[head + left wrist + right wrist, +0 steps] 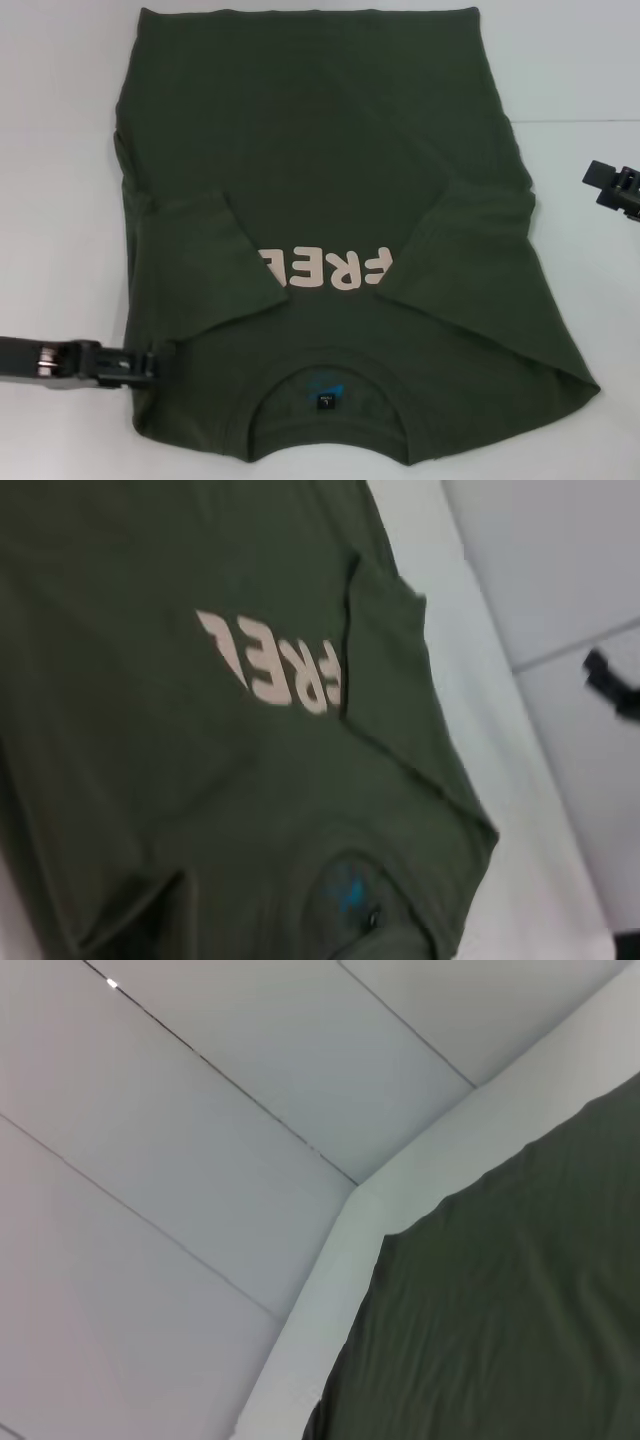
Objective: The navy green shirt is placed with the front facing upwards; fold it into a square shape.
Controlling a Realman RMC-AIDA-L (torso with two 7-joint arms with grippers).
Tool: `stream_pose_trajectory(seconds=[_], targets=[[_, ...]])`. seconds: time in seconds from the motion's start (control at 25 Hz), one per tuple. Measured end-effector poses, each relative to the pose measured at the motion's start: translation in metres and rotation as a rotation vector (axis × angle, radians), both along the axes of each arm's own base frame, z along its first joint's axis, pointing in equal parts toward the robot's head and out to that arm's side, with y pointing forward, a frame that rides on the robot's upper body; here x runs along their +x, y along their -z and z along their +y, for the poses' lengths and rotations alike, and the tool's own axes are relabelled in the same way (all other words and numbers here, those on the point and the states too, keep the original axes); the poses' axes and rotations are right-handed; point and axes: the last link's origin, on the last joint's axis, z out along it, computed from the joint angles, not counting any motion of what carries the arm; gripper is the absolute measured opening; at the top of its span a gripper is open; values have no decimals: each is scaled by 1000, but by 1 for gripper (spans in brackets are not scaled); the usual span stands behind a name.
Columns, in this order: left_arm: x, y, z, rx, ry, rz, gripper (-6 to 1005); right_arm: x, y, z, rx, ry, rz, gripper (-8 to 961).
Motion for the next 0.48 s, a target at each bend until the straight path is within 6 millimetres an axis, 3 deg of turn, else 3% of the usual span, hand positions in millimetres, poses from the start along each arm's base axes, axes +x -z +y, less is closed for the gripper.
stream_pose_trajectory(seconds=[0.28,0.48], targets=[[14,13,6,1,126,117,791,5,-8,0,42,-5,-20,947],[14,0,8,98,175,229,791,11,-8,-3,73,8,-11,947]])
